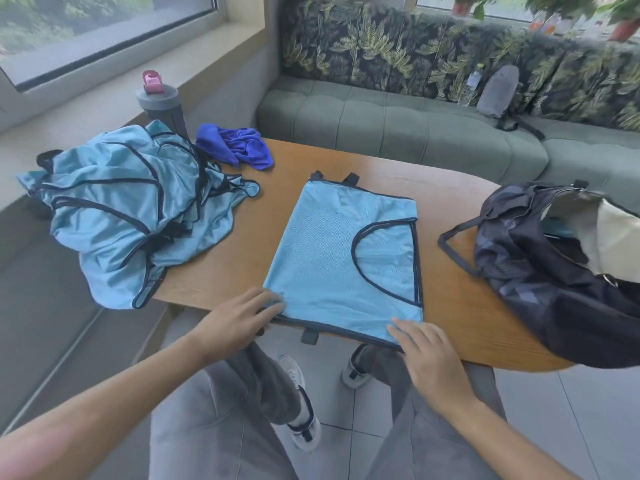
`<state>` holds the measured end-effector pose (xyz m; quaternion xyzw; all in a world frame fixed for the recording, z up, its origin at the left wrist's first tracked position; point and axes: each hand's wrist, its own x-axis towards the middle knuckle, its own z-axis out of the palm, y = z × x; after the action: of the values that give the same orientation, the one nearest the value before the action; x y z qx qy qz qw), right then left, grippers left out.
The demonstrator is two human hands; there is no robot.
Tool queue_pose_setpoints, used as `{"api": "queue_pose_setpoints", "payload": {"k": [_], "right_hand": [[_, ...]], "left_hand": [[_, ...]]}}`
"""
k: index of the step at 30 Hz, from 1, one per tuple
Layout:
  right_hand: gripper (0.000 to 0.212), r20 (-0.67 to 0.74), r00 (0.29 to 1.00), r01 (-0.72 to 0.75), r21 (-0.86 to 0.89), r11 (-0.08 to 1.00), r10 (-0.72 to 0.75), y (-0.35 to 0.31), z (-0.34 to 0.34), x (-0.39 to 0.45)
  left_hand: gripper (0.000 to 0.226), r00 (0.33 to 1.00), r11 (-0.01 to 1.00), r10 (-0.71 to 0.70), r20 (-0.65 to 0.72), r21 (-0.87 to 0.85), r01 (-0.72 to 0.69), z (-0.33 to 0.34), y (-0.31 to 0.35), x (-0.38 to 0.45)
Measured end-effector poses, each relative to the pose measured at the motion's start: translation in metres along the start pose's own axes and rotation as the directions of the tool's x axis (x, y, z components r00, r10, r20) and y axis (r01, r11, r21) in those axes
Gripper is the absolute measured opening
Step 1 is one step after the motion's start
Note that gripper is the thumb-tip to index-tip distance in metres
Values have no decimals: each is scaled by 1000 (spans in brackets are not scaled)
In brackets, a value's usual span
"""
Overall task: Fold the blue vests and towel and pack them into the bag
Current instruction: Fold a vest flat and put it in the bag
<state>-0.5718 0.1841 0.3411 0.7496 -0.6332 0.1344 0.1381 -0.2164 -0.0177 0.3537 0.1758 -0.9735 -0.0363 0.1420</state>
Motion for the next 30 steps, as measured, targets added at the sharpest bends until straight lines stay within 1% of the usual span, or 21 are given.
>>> {"api": "queue_pose_setpoints", "payload": {"k": [2,5,7,9,10,12,13,14,15,17,19,21,23,26,29,30], "right_hand": [[37,-64,998,1,20,1000,1,-3,-4,-2],[37,-76,996,-35,82,996,42,-3,-13,-3],[34,-70,989,-118,170,978,132,1,-19,-4],[33,-57,961,-247,276,929,272,4,-28,-5],[36,-35,939,-311,334,890,341,4,-35,-4],[37,19,883,-422,473,774,470,2,-50,0],[34,39,849,-463,535,707,527,1,-58,3],[31,47,819,-487,585,649,572,1,-63,7],[29,42,798,-493,617,613,601,2,-68,12],[23,14,780,-485,645,590,626,7,-75,24],[18,8,768,-489,654,578,640,15,-80,40],[14,-8,764,-488,647,586,646,24,-82,60],[15,-39,756,-491,627,605,654,41,-79,87],[17,-37,748,-501,625,599,663,62,-73,126],[19,-9,748,-523,608,597,663,92,-58,169],[19,4,755,-524,605,600,655,101,-52,181]], "left_hand": [[39,999,999,27,-44,24,-26,0,12,-3],[29,999,999,25,-34,43,-23,-7,25,-4],[28,999,997,-47,-21,-65,45,-13,31,-5],[16,983,952,-183,-5,-251,176,-22,41,-4],[12,963,900,-269,-2,-356,251,-27,48,-2],[15,889,751,-458,18,-528,397,-36,57,5],[14,849,668,-528,31,-601,438,-39,57,10],[13,815,585,-578,45,-673,453,-43,55,15],[22,790,516,-611,51,-731,446,-49,52,21],[40,770,409,-634,76,-811,417,-58,42,35],[45,761,334,-641,96,-859,389,-67,32,53],[46,752,320,-652,99,-863,391,-72,18,74],[43,738,323,-664,122,-843,430,-71,-1,100],[37,674,300,-728,128,-824,481,-69,-26,132],[15,614,324,-785,84,-789,522,-62,-52,169],[13,594,331,-801,75,-770,545,-55,-62,179]]}}
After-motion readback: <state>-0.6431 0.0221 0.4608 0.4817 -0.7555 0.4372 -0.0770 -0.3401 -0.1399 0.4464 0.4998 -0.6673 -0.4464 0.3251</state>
